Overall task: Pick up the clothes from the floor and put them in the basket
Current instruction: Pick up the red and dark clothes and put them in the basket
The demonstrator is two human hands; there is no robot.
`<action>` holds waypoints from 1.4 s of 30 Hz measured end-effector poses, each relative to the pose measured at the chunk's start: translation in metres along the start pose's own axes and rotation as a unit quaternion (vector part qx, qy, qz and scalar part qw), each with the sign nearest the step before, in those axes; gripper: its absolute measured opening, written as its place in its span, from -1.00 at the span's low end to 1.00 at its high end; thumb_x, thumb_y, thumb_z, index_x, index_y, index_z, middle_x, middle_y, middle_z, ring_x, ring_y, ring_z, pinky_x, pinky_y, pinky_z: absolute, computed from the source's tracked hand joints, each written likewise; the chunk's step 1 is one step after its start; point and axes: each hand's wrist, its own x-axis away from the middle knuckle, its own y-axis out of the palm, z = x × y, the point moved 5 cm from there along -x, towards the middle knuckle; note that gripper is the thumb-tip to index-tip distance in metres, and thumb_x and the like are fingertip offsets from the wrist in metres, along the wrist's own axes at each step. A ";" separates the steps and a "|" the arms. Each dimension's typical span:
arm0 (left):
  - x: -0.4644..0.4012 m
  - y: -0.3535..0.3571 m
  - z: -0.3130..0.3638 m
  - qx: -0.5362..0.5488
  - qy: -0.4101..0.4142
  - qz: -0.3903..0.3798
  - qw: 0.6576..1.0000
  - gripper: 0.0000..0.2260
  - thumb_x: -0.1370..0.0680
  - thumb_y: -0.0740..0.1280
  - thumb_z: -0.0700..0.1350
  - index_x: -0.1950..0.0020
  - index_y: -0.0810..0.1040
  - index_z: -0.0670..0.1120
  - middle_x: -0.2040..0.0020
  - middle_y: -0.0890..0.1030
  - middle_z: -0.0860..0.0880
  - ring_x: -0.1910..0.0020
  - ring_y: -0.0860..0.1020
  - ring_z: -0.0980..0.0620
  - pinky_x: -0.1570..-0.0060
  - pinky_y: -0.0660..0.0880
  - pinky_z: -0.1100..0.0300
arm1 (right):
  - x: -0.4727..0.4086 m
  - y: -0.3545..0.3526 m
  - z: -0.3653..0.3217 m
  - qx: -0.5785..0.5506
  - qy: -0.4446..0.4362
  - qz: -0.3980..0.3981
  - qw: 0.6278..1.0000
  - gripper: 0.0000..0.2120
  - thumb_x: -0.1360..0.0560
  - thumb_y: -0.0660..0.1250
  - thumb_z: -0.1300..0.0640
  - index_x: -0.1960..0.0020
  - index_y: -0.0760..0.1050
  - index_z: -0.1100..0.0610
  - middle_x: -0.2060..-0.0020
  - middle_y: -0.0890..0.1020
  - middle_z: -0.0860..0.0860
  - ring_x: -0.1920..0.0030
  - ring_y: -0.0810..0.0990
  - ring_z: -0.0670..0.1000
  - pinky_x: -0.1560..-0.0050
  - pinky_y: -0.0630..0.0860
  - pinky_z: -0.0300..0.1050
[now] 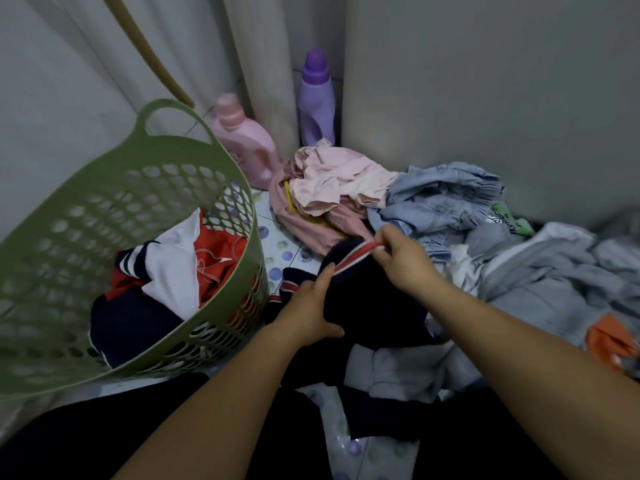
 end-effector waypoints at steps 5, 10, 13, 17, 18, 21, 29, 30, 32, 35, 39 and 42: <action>0.011 -0.027 0.013 0.069 0.079 0.151 0.983 0.06 -0.37 0.52 -0.18 -0.50 -0.24 0.27 -0.47 0.32 -0.06 -0.41 0.37 -0.06 -0.29 0.40 0.11 | -0.007 -0.035 -0.054 -0.233 0.020 0.057 0.971 -0.81 -0.41 0.22 0.10 0.31 0.36 -0.16 0.38 0.44 -0.02 0.33 0.38 0.01 0.23 0.36 -0.05; 0.019 -0.045 0.006 0.217 0.071 0.212 0.950 0.17 -0.30 0.58 -0.09 -0.49 -0.31 0.25 -0.51 0.27 0.01 -0.45 0.32 0.00 -0.40 0.33 0.04 | -0.003 -0.074 -0.095 -0.444 0.040 0.113 0.888 -0.78 -0.56 0.18 0.23 0.22 0.31 0.00 0.33 0.43 0.02 0.33 0.43 -0.01 0.33 0.43 -0.11; 0.019 -0.038 0.003 0.233 0.085 0.185 0.951 0.22 -0.16 0.63 0.05 -0.52 -0.22 0.25 -0.53 0.20 0.07 -0.48 0.26 0.07 -0.45 0.29 -0.03 | 0.002 -0.091 -0.121 -0.500 0.025 0.103 0.860 -0.79 -0.60 0.14 0.25 0.19 0.27 0.04 0.30 0.46 0.01 0.32 0.49 -0.03 0.37 0.53 -0.15; 0.016 -0.029 -0.008 0.282 0.062 0.189 0.939 0.13 -0.15 0.62 0.04 -0.53 -0.02 0.17 -0.46 0.33 0.05 -0.42 0.36 0.06 -0.40 0.36 -0.03 | 0.011 -0.102 -0.155 -0.550 -0.002 0.088 0.831 -0.82 -0.59 0.15 0.25 0.16 0.29 0.07 0.28 0.49 0.03 0.29 0.53 0.00 0.28 0.60 -0.08; 0.018 -0.029 -0.009 0.296 0.052 0.195 0.934 0.07 -0.19 0.61 -0.03 -0.53 0.03 0.12 -0.43 0.38 0.03 -0.38 0.40 0.05 -0.39 0.37 -0.02 | 0.013 -0.105 -0.162 -0.563 -0.008 0.085 0.822 -0.83 -0.59 0.15 0.25 0.15 0.30 0.08 0.26 0.51 0.05 0.26 0.55 0.02 0.22 0.62 -0.02; 0.024 -0.033 -0.012 0.337 0.007 0.227 0.914 -0.29 -0.36 0.53 -0.19 -0.45 0.30 -0.05 -0.29 0.53 -0.06 -0.21 0.52 0.01 -0.27 0.47 0.07 | 0.017 -0.117 -0.179 -0.603 -0.027 0.081 0.793 -0.85 -0.59 0.17 0.25 0.14 0.31 0.10 0.20 0.53 0.10 0.22 0.57 0.07 0.11 0.60 0.09; 0.026 -0.045 -0.004 0.592 -0.085 0.223 0.770 -0.83 -0.58 0.25 -0.19 -0.13 0.48 0.02 0.06 0.61 -0.06 0.16 0.56 -0.04 0.08 0.50 0.05 | 0.018 -0.122 -0.166 -0.637 -0.002 0.097 0.764 -0.84 -0.59 0.18 0.26 0.16 0.32 0.12 0.27 0.56 0.08 0.25 0.59 0.06 0.18 0.63 0.04; 0.025 -0.045 0.000 0.636 -0.086 0.204 0.739 -0.81 -0.58 0.24 -0.19 -0.16 0.48 0.01 0.06 0.60 -0.08 0.17 0.55 -0.04 0.11 0.48 0.04 | 0.018 -0.118 -0.163 -0.638 0.007 0.097 0.764 -0.83 -0.59 0.18 0.26 0.17 0.32 0.11 0.27 0.56 0.08 0.26 0.58 0.05 0.21 0.63 0.01; 0.026 -0.049 0.012 0.706 -0.065 0.165 0.686 -0.76 -0.58 0.23 -0.19 -0.24 0.48 -0.04 0.02 0.62 -0.12 0.15 0.57 -0.08 0.17 0.52 -0.01 | 0.018 -0.106 -0.158 -0.628 0.019 0.094 0.773 -0.81 -0.59 0.17 0.26 0.18 0.31 0.09 0.27 0.54 0.08 0.26 0.55 0.03 0.20 0.61 0.00; 0.032 -0.061 0.031 0.761 -0.017 0.131 0.635 -0.69 -0.60 0.20 -0.13 -0.34 0.45 -0.10 -0.17 0.60 -0.16 0.07 0.59 -0.11 0.21 0.53 -0.07 | 0.017 -0.086 -0.160 -0.603 0.023 0.081 0.793 -0.82 -0.59 0.16 0.25 0.17 0.30 0.07 0.25 0.51 0.06 0.25 0.51 0.00 0.22 0.55 -0.04; 0.049 -0.091 0.044 0.783 0.065 0.143 0.602 -0.63 -0.60 0.18 -0.13 -0.42 0.38 -0.10 -0.19 0.57 -0.16 0.05 0.60 -0.10 0.31 0.61 -0.09 | 0.018 -0.067 -0.178 -0.568 -0.004 0.067 0.820 -0.81 -0.59 0.15 0.26 0.17 0.30 0.06 0.29 0.42 0.04 0.28 0.45 -0.04 0.33 0.45 -0.17; 0.069 -0.126 0.044 0.787 0.123 0.172 0.579 -0.61 -0.61 0.14 -0.13 -0.44 0.35 -0.12 -0.26 0.54 -0.17 -0.01 0.59 -0.11 0.26 0.61 -0.11 | 0.020 -0.054 -0.202 -0.557 -0.042 0.044 0.828 -0.80 -0.58 0.16 0.27 0.18 0.30 0.06 0.33 0.39 0.03 0.31 0.40 -0.06 0.33 0.36 -0.18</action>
